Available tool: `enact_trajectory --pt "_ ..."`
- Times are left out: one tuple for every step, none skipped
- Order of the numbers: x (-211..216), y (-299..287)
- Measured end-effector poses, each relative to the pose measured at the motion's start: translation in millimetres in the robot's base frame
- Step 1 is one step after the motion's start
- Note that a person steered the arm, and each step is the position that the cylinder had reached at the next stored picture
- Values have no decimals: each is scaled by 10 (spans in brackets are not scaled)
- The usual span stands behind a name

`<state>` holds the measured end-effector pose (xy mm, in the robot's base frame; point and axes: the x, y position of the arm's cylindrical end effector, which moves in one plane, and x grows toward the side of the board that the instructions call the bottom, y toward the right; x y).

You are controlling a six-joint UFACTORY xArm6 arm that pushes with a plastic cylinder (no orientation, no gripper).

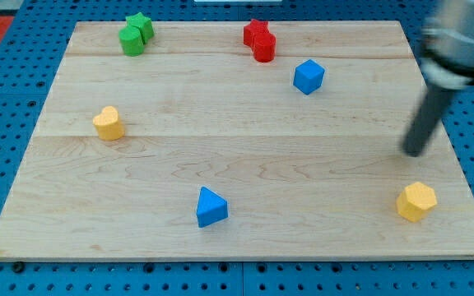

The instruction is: Move yellow hexagon into the yellow heart

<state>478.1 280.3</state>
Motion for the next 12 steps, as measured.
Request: enact_trajectory --pt "714 531" --pt "974 241" --pt "830 -285" --pt "834 -632" --pt "865 -1076" --pt "884 -1529" --pt "677 -1873" --pt "436 -2244" --pt "433 -2787" --pt "358 -3269" --pt "-94 -3266" --pt "-487 -3257"
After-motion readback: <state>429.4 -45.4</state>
